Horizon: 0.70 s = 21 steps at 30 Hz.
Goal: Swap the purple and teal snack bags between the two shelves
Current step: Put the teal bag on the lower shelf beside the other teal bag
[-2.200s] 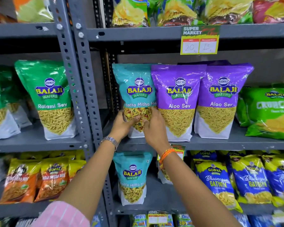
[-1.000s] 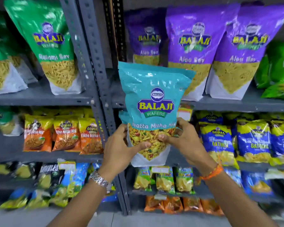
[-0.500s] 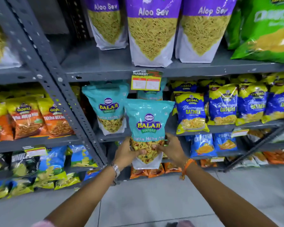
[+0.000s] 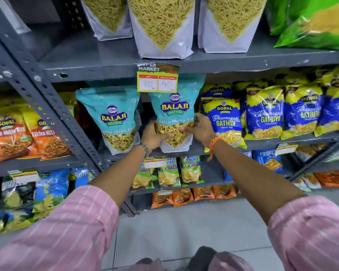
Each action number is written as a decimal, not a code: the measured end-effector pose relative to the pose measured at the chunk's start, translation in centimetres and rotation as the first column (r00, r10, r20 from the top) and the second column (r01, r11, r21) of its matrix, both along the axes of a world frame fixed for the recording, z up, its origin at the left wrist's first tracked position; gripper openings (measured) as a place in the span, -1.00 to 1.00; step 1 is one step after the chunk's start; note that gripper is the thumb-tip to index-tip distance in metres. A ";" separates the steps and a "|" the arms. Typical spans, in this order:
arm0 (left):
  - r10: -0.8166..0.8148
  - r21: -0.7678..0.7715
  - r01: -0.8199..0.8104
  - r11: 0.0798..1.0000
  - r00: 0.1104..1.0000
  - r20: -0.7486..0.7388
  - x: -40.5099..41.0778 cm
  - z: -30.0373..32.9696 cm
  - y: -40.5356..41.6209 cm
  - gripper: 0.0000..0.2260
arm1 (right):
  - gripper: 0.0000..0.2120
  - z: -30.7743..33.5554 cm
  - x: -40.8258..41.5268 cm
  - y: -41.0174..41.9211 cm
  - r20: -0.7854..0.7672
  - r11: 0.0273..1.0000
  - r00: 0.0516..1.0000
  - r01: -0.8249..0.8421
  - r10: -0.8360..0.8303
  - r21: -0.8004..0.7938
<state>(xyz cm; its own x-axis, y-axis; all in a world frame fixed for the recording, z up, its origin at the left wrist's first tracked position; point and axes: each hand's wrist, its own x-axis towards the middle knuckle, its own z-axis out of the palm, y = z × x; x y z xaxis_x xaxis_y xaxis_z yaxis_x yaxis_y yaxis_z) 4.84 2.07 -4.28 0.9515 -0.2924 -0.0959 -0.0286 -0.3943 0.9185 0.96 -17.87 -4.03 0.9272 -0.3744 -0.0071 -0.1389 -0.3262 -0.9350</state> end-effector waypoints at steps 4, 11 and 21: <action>0.034 0.024 -0.035 0.999 0.999 0.038 0.8 -1.0 -1.2 -0.32 | -0.50 -1.5 1.1 -0.6 0.024 1.000 1.000 0.005 -0.005 -0.008; 0.105 0.069 -0.112 0.991 0.989 0.101 1.9 -2.5 -1.8 -0.36 | -0.50 -3.4 2.6 -1.1 0.019 1.000 1.000 0.002 -0.002 -0.003; 0.172 0.063 -0.178 0.982 0.981 0.093 2.3 -3.0 -2.8 -0.33 | -0.48 -3.5 3.8 -2.0 0.018 0.998 0.999 -0.048 0.047 0.052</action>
<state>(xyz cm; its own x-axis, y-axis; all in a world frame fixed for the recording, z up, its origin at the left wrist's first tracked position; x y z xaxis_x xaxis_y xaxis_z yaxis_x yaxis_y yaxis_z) 7.14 -0.71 -7.31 0.9929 -0.1158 -0.0254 -0.0315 -0.4643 0.8851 4.78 -19.84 -7.54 0.9440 -0.3297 -0.0101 -0.1089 -0.2827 -0.9530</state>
